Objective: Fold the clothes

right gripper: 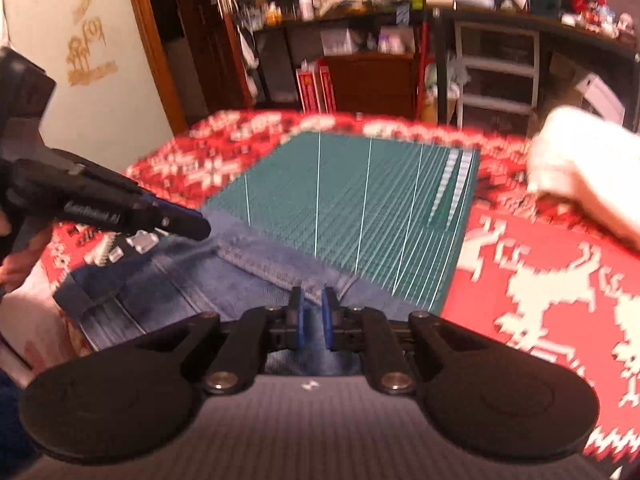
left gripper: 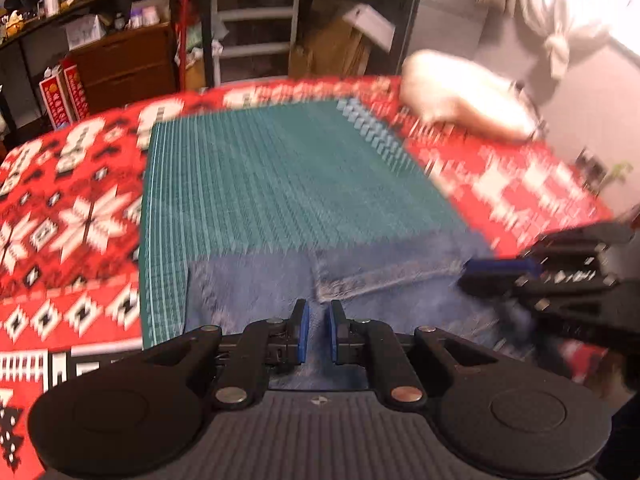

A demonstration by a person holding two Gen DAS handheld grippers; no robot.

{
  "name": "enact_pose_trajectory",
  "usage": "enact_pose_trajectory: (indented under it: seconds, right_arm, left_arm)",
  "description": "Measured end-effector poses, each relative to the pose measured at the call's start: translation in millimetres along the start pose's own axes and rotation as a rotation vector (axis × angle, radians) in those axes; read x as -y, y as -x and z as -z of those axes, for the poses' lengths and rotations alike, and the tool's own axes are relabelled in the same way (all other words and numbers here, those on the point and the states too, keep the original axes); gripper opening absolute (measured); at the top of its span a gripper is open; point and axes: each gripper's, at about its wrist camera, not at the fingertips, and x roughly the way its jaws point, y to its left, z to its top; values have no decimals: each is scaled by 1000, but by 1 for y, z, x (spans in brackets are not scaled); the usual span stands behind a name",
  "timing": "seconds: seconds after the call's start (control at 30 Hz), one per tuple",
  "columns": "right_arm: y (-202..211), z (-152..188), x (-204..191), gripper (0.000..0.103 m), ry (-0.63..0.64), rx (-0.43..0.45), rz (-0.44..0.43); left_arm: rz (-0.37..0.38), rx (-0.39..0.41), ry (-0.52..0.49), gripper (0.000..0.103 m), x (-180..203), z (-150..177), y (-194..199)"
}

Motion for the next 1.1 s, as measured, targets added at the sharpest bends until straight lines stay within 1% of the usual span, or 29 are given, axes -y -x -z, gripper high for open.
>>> enact_pose_trajectory:
  seconds: [0.03,0.07,0.1,0.13,0.2,0.3,0.47,0.53,0.57,0.63,0.7,0.8,0.9,0.93,1.03,1.1]
  right_arm:
    - [-2,5,1,9,9,-4,2]
    - [-2,10,3,8,22,3,1]
    - [-1,15,5,8,33,9,-4]
    - [2,19,6,8,35,10,-10]
    - [7,23,10,8,21,1,-15]
    - [17,31,17,7,-7,-3,-17]
    - [28,34,22,10,-34,-36,11]
    - [34,33,22,13,-33,-44,21]
    - [37,31,19,13,-19,-39,20]
    - [41,26,8,13,25,-23,-1]
    - [44,21,-4,13,70,-9,-30]
    - [35,13,-26,13,120,-10,-94]
    - [21,8,-45,13,159,-22,-137]
    - [15,7,-50,13,167,-28,-149]
    - [-5,9,-57,13,138,-55,-172]
    - [-12,13,-57,13,124,-52,-175]
  left_arm:
    - [7,13,-9,12,-3,6,-1]
    - [18,21,-9,11,-7,9,-1]
    - [21,23,-2,10,-10,11,1]
    - [25,23,4,6,-12,12,2]
    - [11,26,15,4,-17,13,6]
    - [13,32,39,4,-21,16,12]
    - [-43,23,-15,4,-13,12,25]
    - [-23,20,-16,5,-11,12,32]
    - [0,20,-14,5,-9,12,36]
    - [48,20,-11,5,-3,13,43]
    - [74,7,-26,5,5,15,44]
    - [77,-30,-59,5,16,21,38]
    - [64,-72,-55,6,19,28,27]
    - [65,-72,-46,7,18,31,25]
    - [71,-73,-20,8,13,35,21]
    - [67,-74,-26,10,13,35,21]
